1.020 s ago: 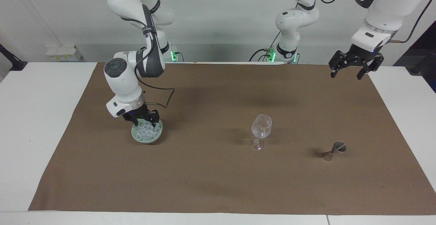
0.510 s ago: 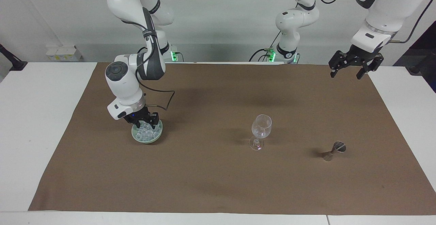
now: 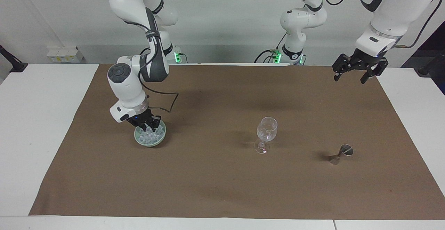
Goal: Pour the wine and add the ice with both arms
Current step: 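Grasp ice from the green bowl with the right gripper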
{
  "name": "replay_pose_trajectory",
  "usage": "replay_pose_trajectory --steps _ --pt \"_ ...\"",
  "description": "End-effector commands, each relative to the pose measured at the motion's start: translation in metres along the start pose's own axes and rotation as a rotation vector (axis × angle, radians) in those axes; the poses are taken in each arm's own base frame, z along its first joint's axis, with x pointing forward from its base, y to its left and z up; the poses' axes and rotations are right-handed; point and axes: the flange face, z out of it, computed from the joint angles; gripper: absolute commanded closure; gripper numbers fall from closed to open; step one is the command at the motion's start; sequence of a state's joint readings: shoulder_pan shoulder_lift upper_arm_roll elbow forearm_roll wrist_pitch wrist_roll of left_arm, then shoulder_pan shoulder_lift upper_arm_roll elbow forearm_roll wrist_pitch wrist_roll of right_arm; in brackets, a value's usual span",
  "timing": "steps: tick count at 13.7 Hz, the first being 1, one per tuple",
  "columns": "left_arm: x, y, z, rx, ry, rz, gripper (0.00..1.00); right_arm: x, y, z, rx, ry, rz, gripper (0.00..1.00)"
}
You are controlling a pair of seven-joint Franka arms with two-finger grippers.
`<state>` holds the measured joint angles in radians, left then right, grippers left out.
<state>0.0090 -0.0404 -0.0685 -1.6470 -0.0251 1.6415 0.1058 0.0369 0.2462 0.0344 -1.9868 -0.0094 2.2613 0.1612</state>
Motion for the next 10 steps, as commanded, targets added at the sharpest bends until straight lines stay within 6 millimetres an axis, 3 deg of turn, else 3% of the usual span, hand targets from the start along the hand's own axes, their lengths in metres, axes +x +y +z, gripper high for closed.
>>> replay_pose_trajectory --steps 1,4,7,10 --pt "0.003 0.000 -0.003 0.010 -0.013 -0.011 0.00 0.001 0.002 0.002 0.019 0.010 -0.007 1.00" --pt "0.004 -0.006 -0.002 0.007 -0.009 -0.020 0.00 0.005 0.002 -0.009 0.022 0.032 -0.002 1.00" --pt "0.004 -0.009 -0.004 0.004 0.001 -0.022 0.00 0.014 -0.002 -0.057 0.032 0.101 -0.003 1.00" --pt "0.005 -0.023 -0.001 0.010 -0.011 -0.043 0.00 0.006 -0.013 -0.108 0.050 0.169 0.034 1.00"
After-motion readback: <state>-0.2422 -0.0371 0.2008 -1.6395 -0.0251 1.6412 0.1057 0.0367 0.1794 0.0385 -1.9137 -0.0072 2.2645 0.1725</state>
